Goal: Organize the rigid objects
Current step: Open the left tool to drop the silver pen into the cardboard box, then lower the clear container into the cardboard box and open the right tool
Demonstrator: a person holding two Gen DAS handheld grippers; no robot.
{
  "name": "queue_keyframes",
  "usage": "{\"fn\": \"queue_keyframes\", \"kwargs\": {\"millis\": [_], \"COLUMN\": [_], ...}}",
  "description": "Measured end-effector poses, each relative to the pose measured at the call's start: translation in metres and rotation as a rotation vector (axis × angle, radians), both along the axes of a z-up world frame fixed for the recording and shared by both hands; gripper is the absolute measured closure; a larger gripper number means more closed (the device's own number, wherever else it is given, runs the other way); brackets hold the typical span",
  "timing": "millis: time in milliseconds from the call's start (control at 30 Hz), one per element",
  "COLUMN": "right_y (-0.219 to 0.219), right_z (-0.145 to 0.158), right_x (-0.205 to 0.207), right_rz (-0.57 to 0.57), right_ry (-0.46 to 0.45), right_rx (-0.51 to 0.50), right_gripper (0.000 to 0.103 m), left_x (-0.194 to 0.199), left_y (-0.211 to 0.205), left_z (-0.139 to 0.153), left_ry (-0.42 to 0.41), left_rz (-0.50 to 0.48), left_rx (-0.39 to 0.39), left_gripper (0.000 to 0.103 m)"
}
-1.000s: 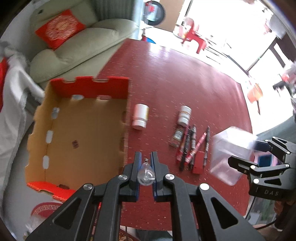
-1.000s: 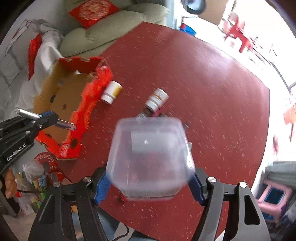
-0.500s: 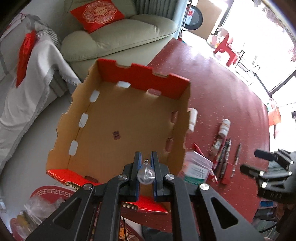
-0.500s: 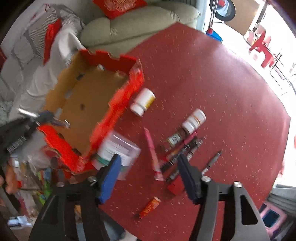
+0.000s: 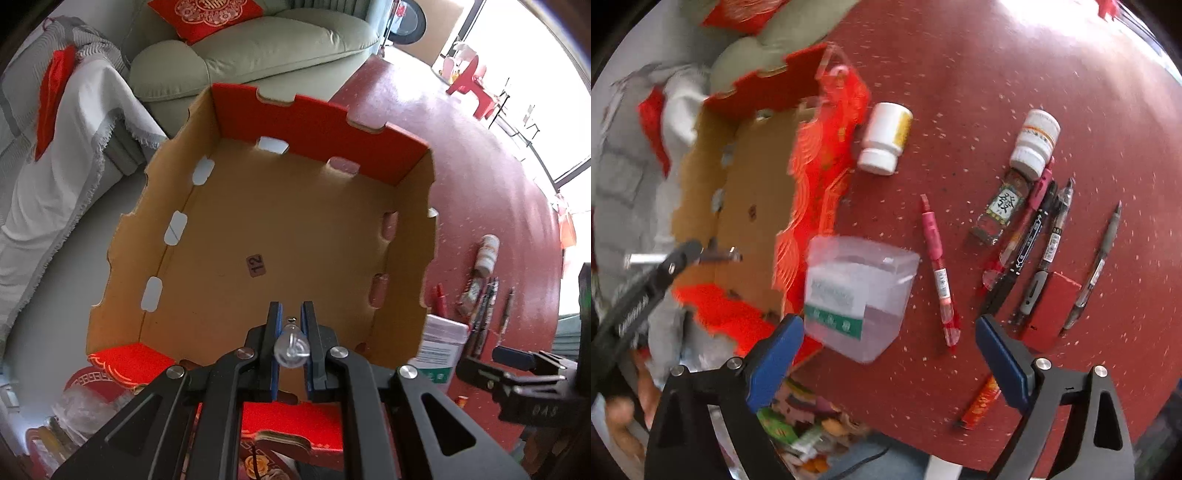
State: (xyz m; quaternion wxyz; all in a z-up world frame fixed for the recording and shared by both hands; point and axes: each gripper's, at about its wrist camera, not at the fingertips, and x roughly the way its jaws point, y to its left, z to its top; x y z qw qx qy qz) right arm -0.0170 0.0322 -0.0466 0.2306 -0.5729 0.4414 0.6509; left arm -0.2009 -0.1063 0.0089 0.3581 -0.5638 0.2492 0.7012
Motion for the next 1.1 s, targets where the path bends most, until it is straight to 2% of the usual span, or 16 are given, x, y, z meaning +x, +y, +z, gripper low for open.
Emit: {"fn": "queue_keyframes", "kwargs": {"millis": [400,433,467,567,600,633,667,700,733,800,900,1000,1100], "right_y": [-0.011,-0.01,-0.008,-0.006,-0.006,-0.004,-0.001,0.004,0.007,0.012,0.013,0.002,0.0], "right_z": [-0.047,-0.05,-0.053,-0.047,-0.044,-0.037,-0.027,-0.013,-0.001,0.024,0.052,0.067,0.07], "right_x": [-0.04,-0.039,-0.038,-0.03,-0.029,-0.024,-0.019,-0.012,-0.007,-0.005,-0.025,-0.067,-0.108], "right_rz": [-0.017,-0.02,-0.015,0.025,0.037,0.041,0.037,0.024,0.007,-0.018,-0.005,0.035,0.082], "right_ry": [-0.073,-0.076,-0.086,-0.114,-0.11,-0.097,-0.077,-0.048,-0.019,0.064,0.187,0.271,0.291], "right_rx": [-0.063,-0.064,-0.063,-0.021,-0.002,0.018,0.039,0.068,0.089,0.103,0.1,0.078,0.079], "right_gripper": [0.008,0.01,0.024,0.027,0.027,0.027,0.027,0.027,0.027,0.027,0.027,0.027,0.027], "left_x": [-0.009,-0.01,-0.01,-0.009,-0.009,-0.008,-0.007,-0.007,-0.007,-0.009,-0.018,-0.03,-0.04], "left_y": [-0.017,-0.015,-0.014,-0.01,-0.008,-0.008,-0.007,-0.007,-0.008,-0.008,-0.011,-0.02,-0.03], "left_z": [-0.045,-0.046,-0.047,-0.048,-0.048,-0.046,-0.044,-0.039,-0.036,-0.028,-0.02,-0.008,-0.006], "left_ry": [-0.021,-0.017,-0.014,-0.007,0.003,0.015,0.029,0.048,0.058,0.072,0.087,0.113,0.092], "left_rz": [0.002,-0.001,0.0,-0.006,-0.009,-0.009,-0.006,0.003,0.012,0.029,0.083,0.164,0.217], "left_rx": [-0.081,-0.083,-0.085,-0.091,-0.092,-0.093,-0.089,-0.077,-0.066,-0.047,-0.033,-0.009,0.0], "left_gripper": [0.092,0.092,0.092,0.089,0.079,0.059,0.048,0.028,0.02,0.019,0.0,0.0,0.0]}}
